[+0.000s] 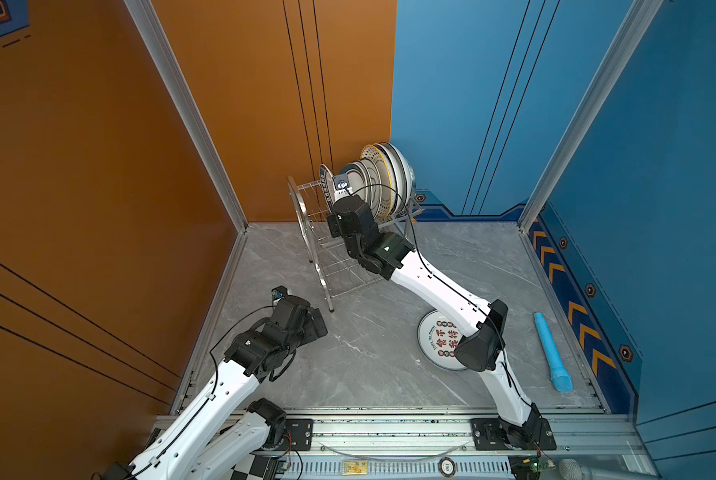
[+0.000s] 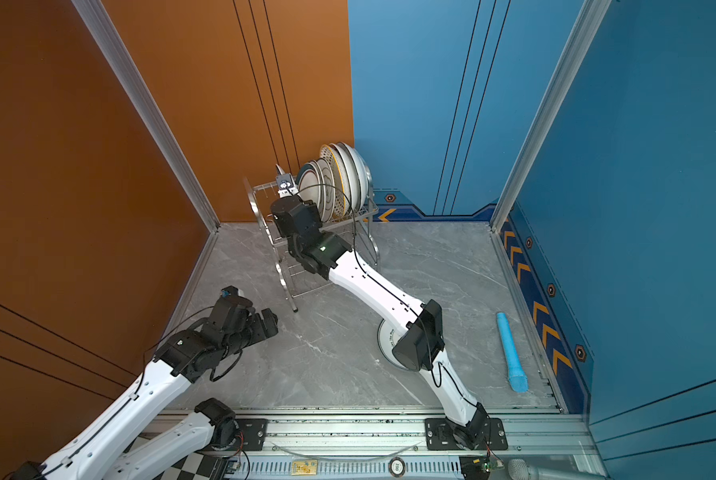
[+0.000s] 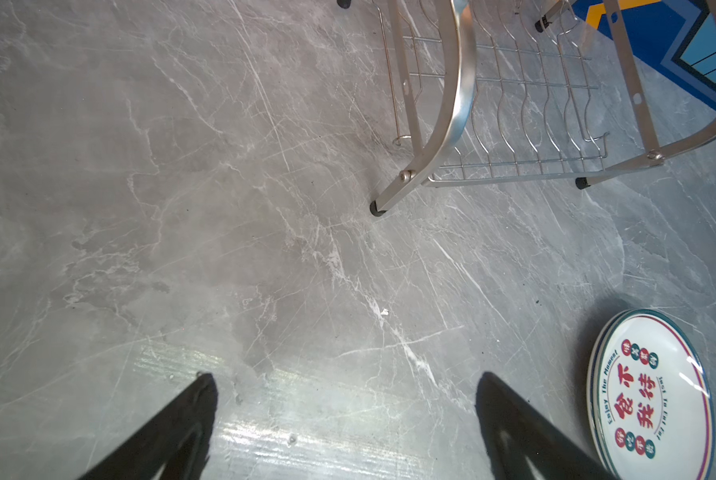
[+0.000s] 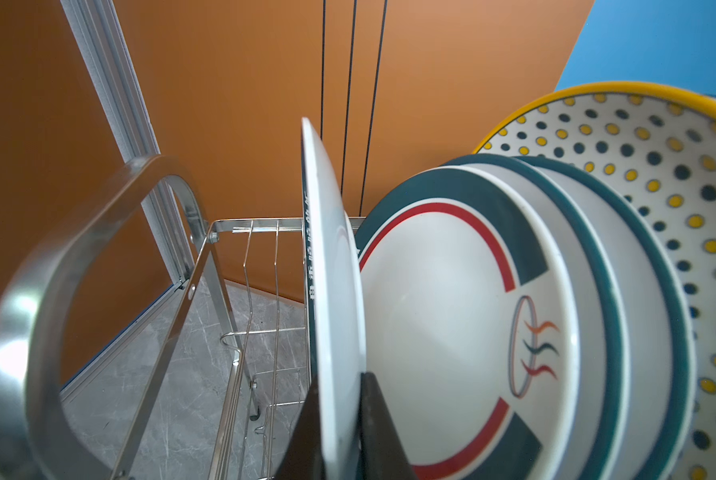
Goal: Unload the plates from the dish rack
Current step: 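Lower the right gripper onto the rim of the nearest green-rimmed plate, then close the right gripper on the green-rimmed plate and lift it out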
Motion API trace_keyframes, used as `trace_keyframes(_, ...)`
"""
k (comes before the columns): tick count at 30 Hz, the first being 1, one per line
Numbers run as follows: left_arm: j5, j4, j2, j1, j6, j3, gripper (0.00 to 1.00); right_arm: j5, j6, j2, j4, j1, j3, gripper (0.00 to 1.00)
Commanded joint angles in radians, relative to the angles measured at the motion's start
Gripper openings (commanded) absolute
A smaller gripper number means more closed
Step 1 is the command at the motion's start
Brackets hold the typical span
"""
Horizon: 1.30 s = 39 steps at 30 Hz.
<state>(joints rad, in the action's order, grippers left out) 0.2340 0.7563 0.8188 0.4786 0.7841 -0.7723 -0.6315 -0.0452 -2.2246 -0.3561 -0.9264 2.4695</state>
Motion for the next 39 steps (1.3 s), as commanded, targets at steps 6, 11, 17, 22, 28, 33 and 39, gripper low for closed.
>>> trace_keyframes(6, -0.022, 0.021, -0.011, -0.015, 0.003, 0.013, 0.98, -0.088, 0.121, -0.013, 0.159, -0.052, 0.0, 0.0)
trace_keyframes(11, -0.027, 0.022, -0.014, -0.021, -0.003, 0.016, 0.98, -0.116, 0.151, 0.009, 0.275, -0.062, -0.061, 0.0)
trace_keyframes(17, -0.032, 0.021, -0.021, -0.027, -0.003, 0.018, 0.98, -0.208, 0.313, 0.001, 0.5, -0.1, -0.114, 0.0)
trace_keyframes(22, -0.035, 0.022, -0.023, -0.029, 0.002, 0.024, 0.98, -0.279, 0.499, -0.034, 0.767, -0.136, -0.135, 0.0)
trace_keyframes(28, -0.036, 0.024, -0.025, -0.03, -0.018, 0.021, 0.98, -0.296, 0.572, -0.068, 0.832, -0.141, -0.074, 0.0)
trace_keyframes(33, -0.04, 0.032, -0.03, -0.03, -0.028, 0.018, 0.98, -0.303, 0.658, -0.061, 0.914, -0.14, -0.078, 0.0)
trace_keyframes(39, -0.07, 0.033, -0.024, -0.03, -0.041, 0.016, 0.98, -0.296, 0.814, -0.067, 1.1, -0.143, -0.065, 0.0)
